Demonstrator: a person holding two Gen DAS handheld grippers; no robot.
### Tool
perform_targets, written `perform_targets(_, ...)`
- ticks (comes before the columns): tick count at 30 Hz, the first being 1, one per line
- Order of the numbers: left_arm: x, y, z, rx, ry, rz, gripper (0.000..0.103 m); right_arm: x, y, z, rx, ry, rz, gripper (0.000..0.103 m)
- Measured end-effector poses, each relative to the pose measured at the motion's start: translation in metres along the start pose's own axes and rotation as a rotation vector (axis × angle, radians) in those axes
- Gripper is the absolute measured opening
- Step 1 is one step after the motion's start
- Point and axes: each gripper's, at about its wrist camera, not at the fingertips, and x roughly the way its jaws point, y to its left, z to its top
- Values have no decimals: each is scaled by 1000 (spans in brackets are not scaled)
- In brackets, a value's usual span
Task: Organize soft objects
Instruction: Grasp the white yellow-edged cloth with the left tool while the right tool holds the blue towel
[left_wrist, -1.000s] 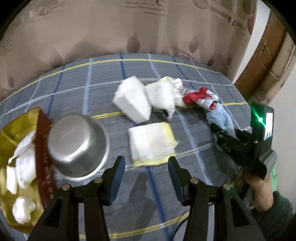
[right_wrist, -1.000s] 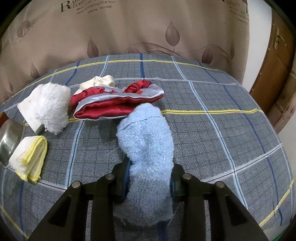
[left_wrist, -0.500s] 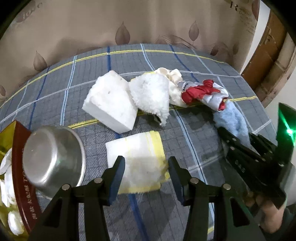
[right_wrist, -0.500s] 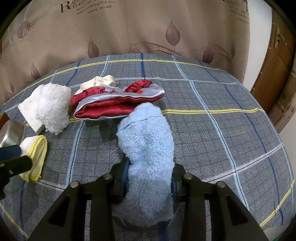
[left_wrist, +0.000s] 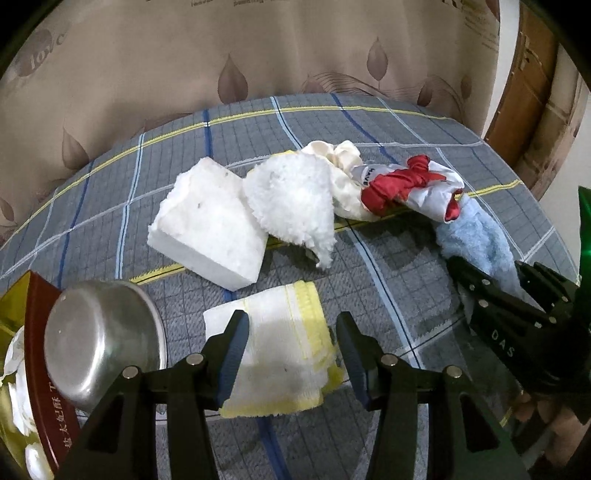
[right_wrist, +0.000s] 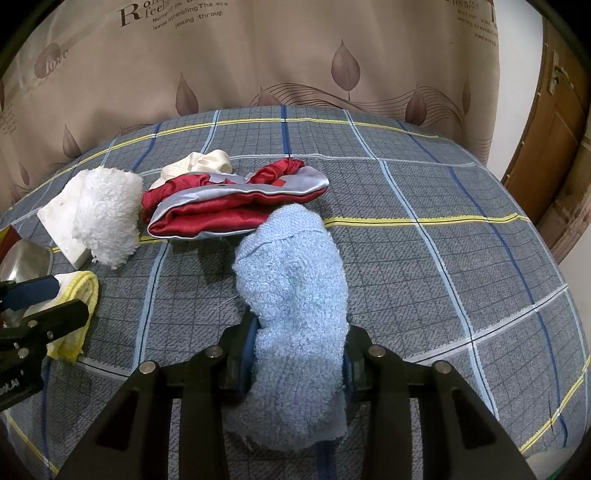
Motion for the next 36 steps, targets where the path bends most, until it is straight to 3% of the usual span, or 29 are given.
perform_targets(10, 3, 5, 6, -23, 8, -13, 50, 0, 1, 0, 0, 1, 5, 36)
perform_targets(19, -6, 26, 4, -111, 35, -133, 52, 1, 2, 0, 1, 3, 4, 37)
perform_targets(27, -9, 35, 5, -161, 62, -81, 57, 1, 1, 1, 2, 3, 5, 37)
perform_targets(36, 0, 26, -1, -109, 48, -6, 67, 1, 3, 1, 2, 3, 11, 39)
